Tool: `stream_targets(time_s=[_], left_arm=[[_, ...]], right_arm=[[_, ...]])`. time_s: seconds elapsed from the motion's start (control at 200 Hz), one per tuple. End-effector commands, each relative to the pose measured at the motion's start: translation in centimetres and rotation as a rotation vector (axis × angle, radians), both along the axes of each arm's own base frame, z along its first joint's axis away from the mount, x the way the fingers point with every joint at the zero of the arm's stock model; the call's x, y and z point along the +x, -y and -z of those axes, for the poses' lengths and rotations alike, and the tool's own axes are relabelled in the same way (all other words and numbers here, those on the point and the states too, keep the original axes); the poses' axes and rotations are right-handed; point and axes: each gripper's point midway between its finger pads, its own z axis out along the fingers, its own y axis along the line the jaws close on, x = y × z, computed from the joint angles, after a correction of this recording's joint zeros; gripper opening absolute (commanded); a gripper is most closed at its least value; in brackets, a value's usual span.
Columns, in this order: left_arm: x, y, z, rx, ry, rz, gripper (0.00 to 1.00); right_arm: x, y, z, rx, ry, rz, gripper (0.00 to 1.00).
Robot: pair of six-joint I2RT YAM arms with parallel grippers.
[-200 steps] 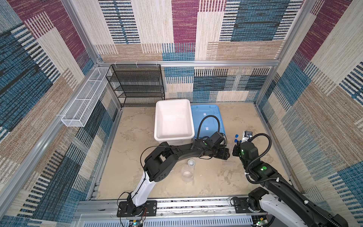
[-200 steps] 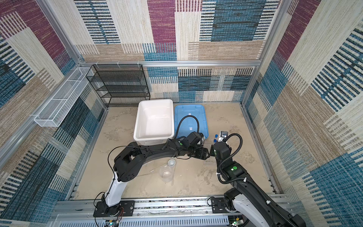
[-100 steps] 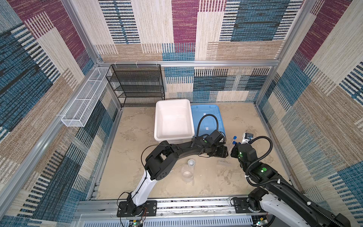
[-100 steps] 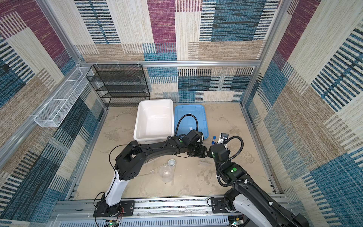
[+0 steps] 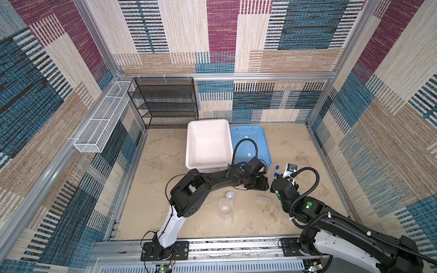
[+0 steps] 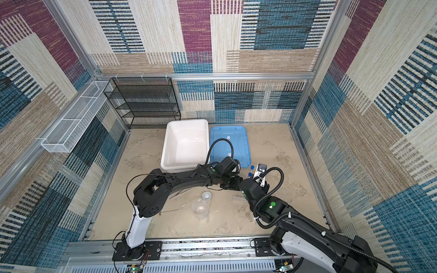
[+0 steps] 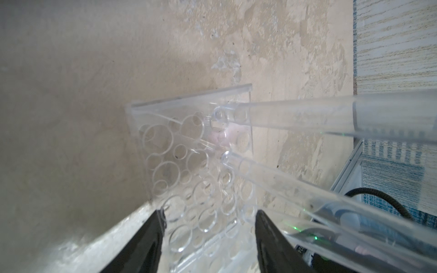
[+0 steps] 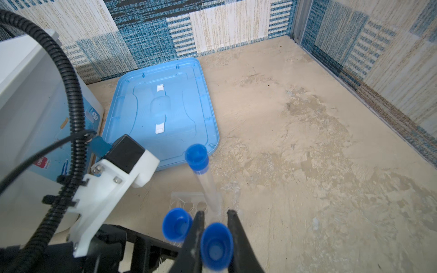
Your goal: Organize the chemistry lab equipment
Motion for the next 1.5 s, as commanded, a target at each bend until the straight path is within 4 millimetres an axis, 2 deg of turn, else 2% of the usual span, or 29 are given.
stream_targets(time_s=[0.0,0.386,0.466,0.922,1.007,1.117,1.202,1.322,1.387,1.432,1.492], left_arm=[[0.0,0.0,-0.6,-0.015,-0.018,-0.016,0.63],[-0.2,-0.7,-0.4,-0.037,-0.061,-0.036,0.62],[-0.2,-0.7,-0.5,-0.040,-0.062,-0.035,0.62],[-0.4,-1.1,-0.9,-0.049,-0.063,-0.045,0.64],[-0.7,-1.2,-0.8,-0.047,-0.070,-0.045,0.66],[-1.3,-1.6,-0.8,-0.046,-0.076,-0.038,0.68],[-1.6,-1.8,-0.9,-0.048,-0.075,-0.033,0.69],[-2.6,-1.9,-0.9,-0.058,-0.092,-0.020,0.70],[-3.2,-1.7,-0.8,-0.085,-0.113,-0.021,0.73],[-3.5,-1.5,-0.7,-0.102,-0.133,-0.026,0.75],[-3.7,-1.3,-0.5,-0.109,-0.146,-0.028,0.76]], right_arm=[[0.2,0.5,-0.8,-0.036,0.030,0.045,0.09],[-0.8,-1.0,-0.9,-0.096,0.077,0.077,0.08],[-1.2,-1.9,-1.1,-0.093,0.099,0.057,0.08],[-1.8,-1.9,1.8,-0.104,0.047,0.076,0.16],[-1.8,-1.8,1.4,-0.087,0.059,0.074,0.26],[-2.0,-1.7,1.3,-0.052,0.066,0.058,0.50],[-2.5,-1.2,1.4,-0.011,0.057,0.065,0.61],[-2.9,-0.9,0.3,0.054,0.066,0.047,0.77],[-3.1,-0.8,-0.5,0.088,0.084,0.034,0.92],[-3.2,-0.6,-1.1,0.104,0.099,0.023,0.97],[-3.4,-0.2,-1.6,0.138,0.116,0.024,0.98]])
